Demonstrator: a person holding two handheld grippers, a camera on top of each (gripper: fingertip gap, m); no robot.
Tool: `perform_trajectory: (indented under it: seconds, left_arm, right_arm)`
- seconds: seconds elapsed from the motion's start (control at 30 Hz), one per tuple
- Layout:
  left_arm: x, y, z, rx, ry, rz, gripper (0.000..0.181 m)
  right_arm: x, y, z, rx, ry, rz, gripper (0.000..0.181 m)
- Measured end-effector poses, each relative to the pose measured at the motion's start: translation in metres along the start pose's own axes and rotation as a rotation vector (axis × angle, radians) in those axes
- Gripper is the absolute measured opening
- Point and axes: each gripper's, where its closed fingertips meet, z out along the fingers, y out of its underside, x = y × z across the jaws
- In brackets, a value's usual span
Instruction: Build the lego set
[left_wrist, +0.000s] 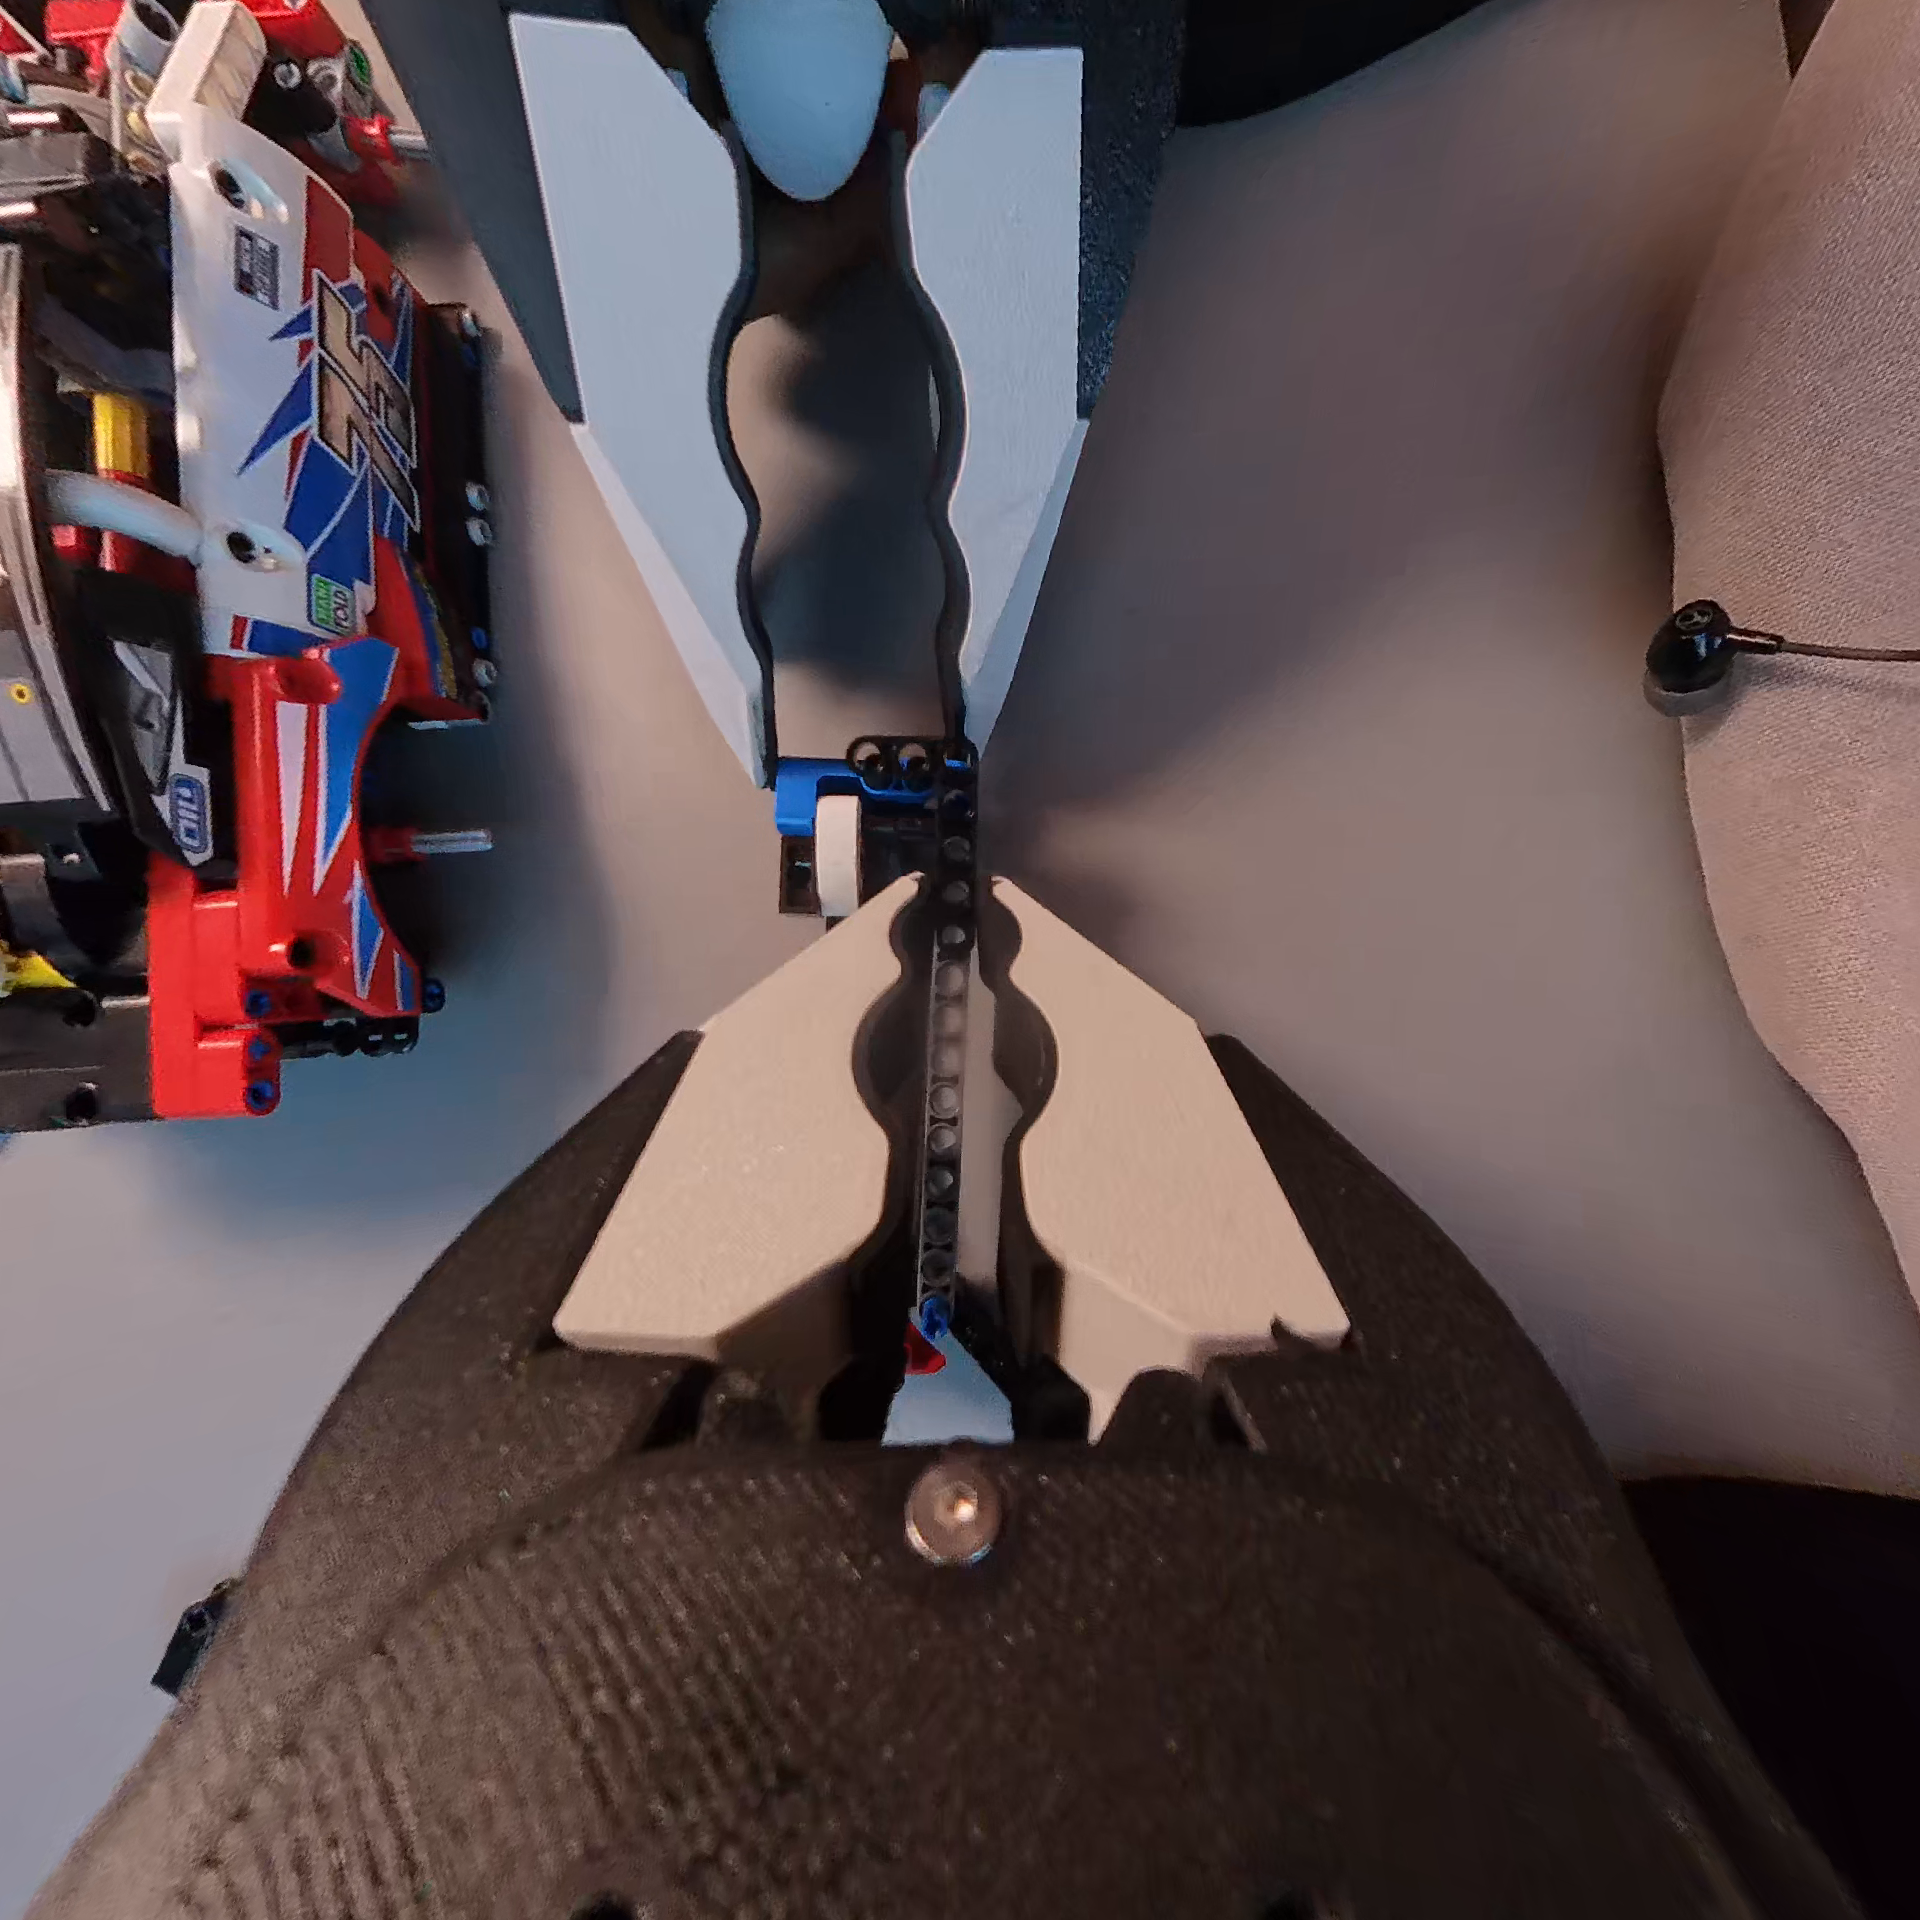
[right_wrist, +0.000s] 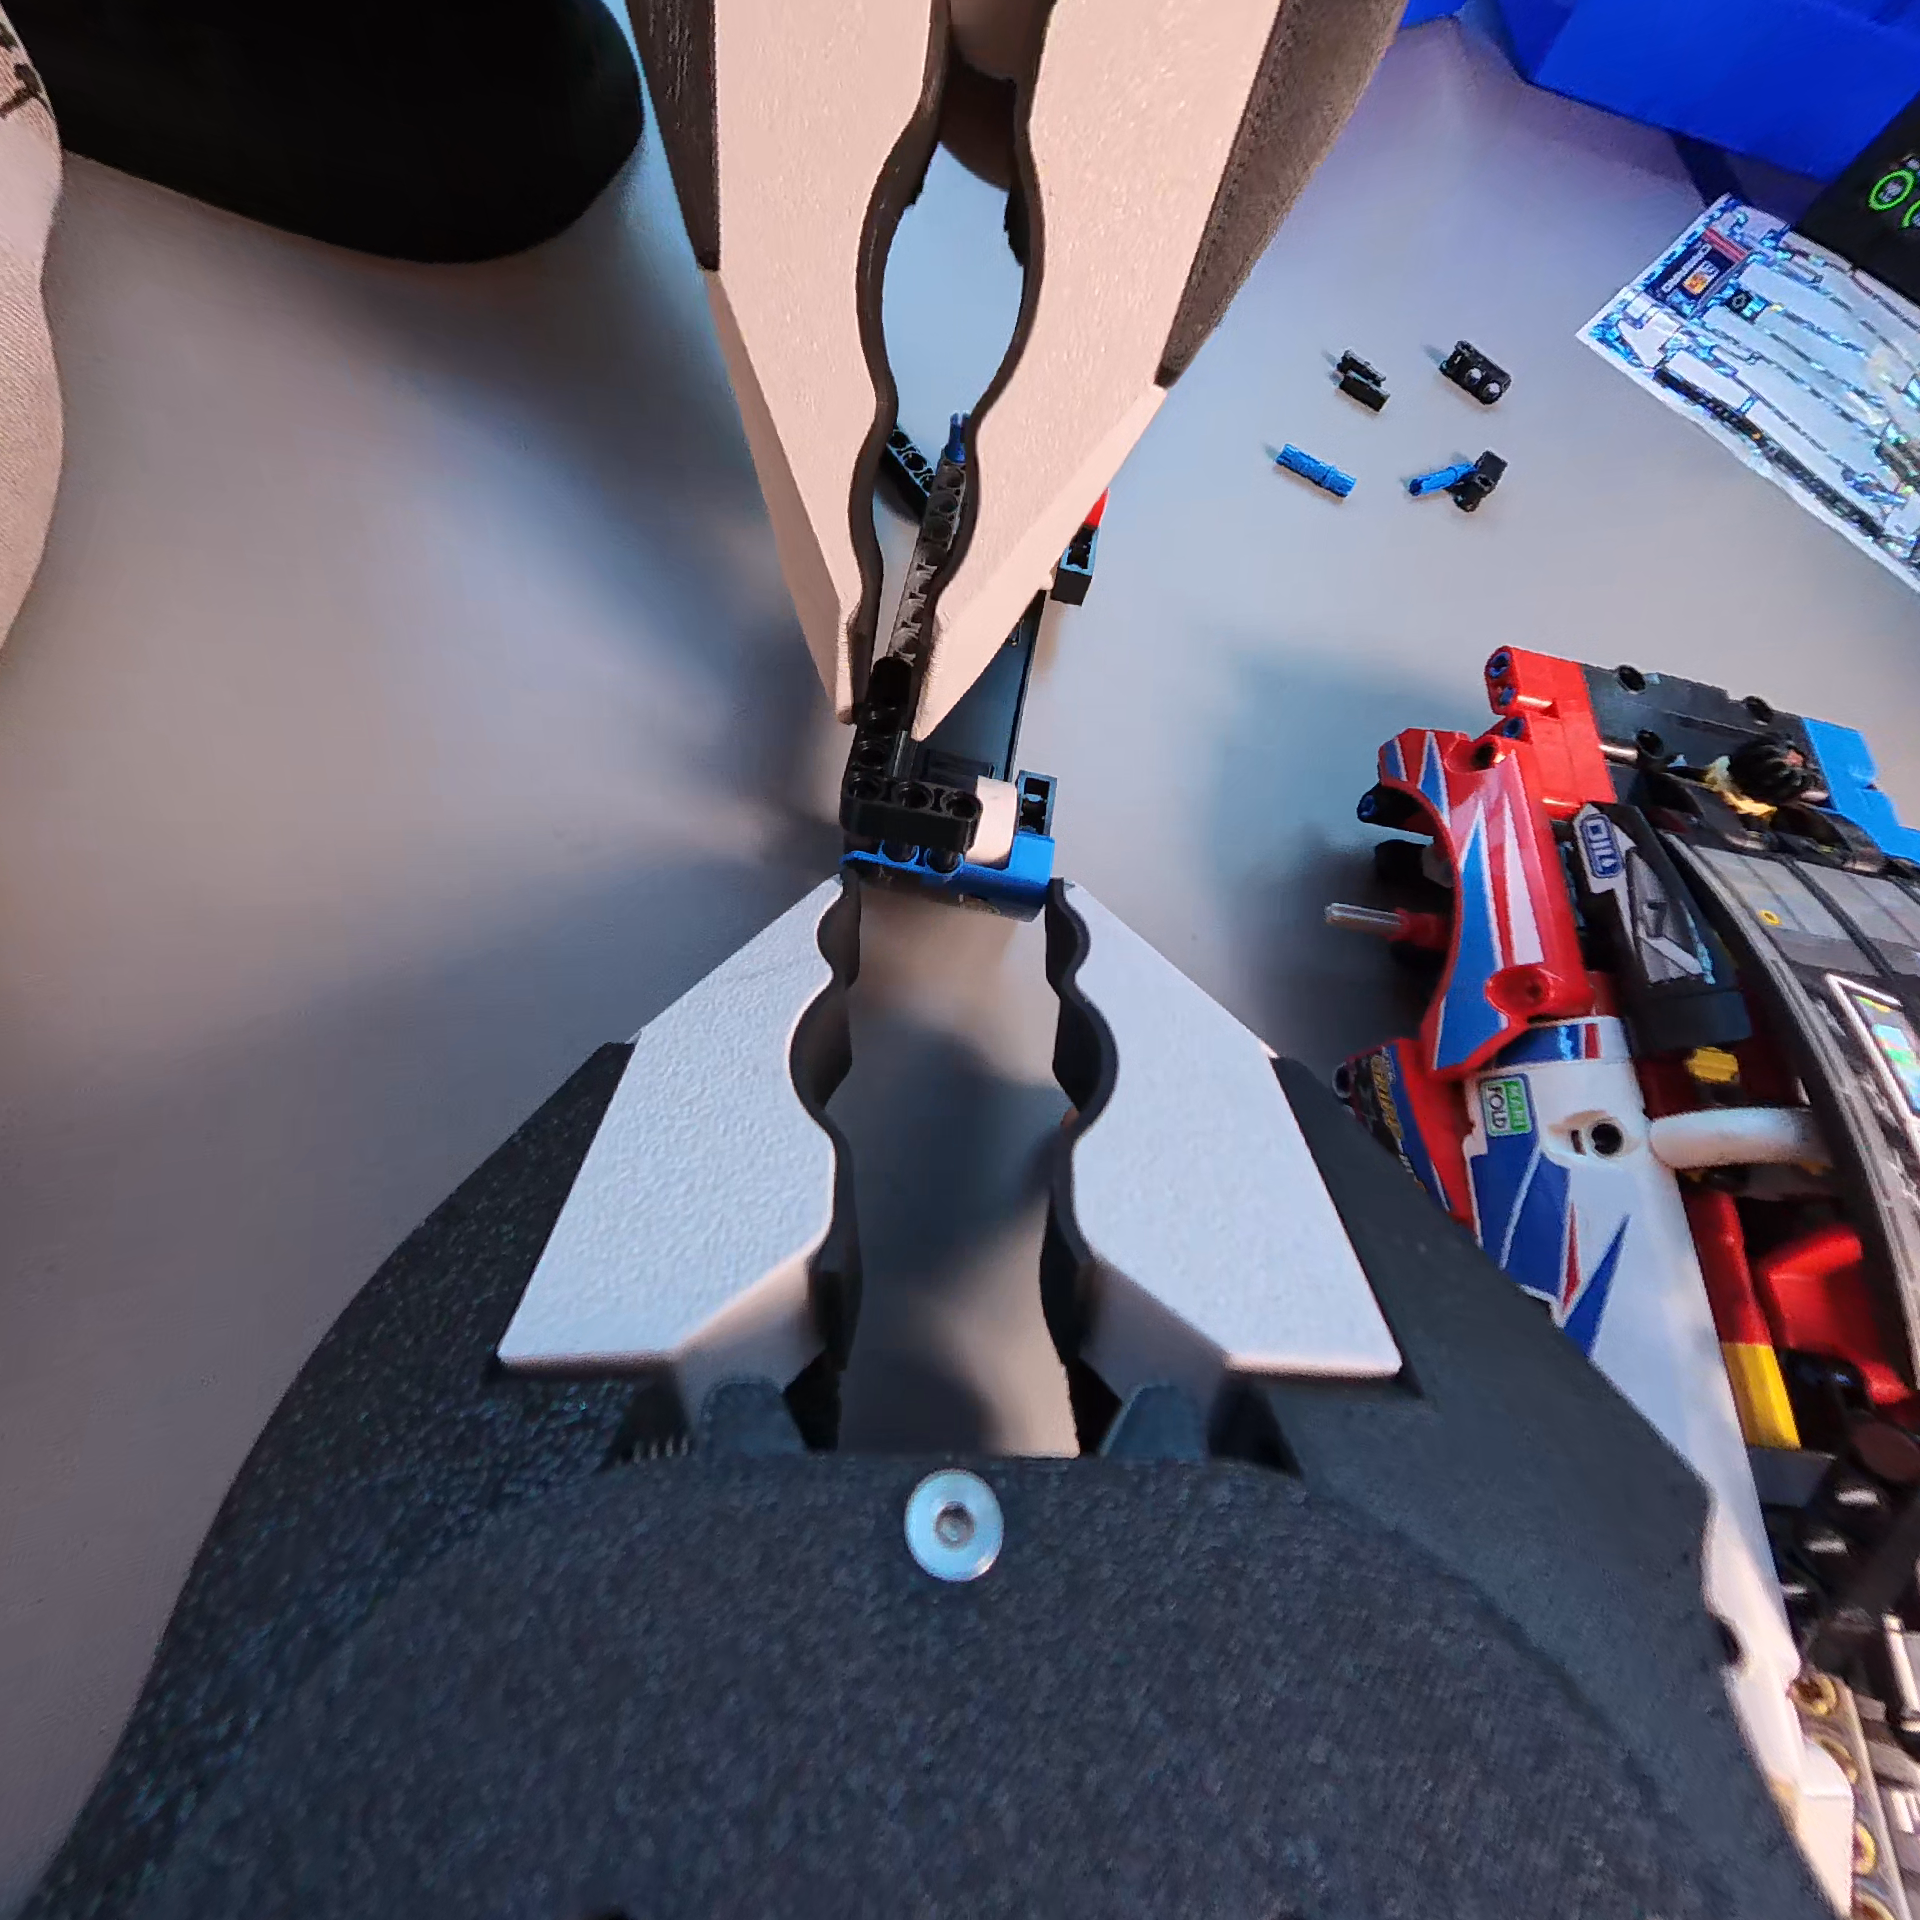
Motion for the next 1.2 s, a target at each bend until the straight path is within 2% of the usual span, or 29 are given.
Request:
perform_trajectory:
  seconds: [0.2, 0.37, 0.57, 0.7, 0.87, 0.93, 1.1, 1.2]
  left_arm:
    - [-0.002, 0.000, -0.001, -0.031, 0.009, 0.015, 0.005]
    - [-0.003, 0.000, 0.000, -0.037, 0.006, 0.021, 0.005]
    - [-0.005, 0.000, 0.000, -0.025, -0.008, 0.019, 0.005]
    - [-0.011, 0.002, -0.001, -0.003, -0.046, 0.005, 0.014]
    - [-0.019, 0.004, -0.003, 0.023, -0.049, -0.039, 0.052]
    - [-0.019, 0.005, 0.001, 0.019, -0.022, -0.048, 0.058]
    - [-0.020, 0.008, 0.013, -0.017, 0.003, -0.032, 0.053]
    - [-0.021, 0.005, 0.015, 0.000, 0.000, -0.029, 0.041]
  right_arm:
    - [0.001, -0.011, -0.010, 0.059, -0.015, 0.039, 0.040]
    - [-0.007, -0.023, -0.010, 0.092, -0.046, 0.069, 0.033]
    - [-0.004, -0.016, -0.004, 0.067, -0.030, 0.093, 0.022]
    - [-0.003, -0.015, -0.004, 0.071, -0.033, 0.103, 0.021]
    - [-0.004, -0.016, -0.002, 0.083, -0.050, 0.123, 0.021]
    - [-0.004, -0.016, -0.002, 0.084, -0.060, 0.130, 0.021]
    - [-0.003, -0.013, -0.002, 0.072, -0.062, 0.131, 0.022]
    - [-0.004, -0.012, -0.002, 0.066, -0.075, 0.135, 0.022]
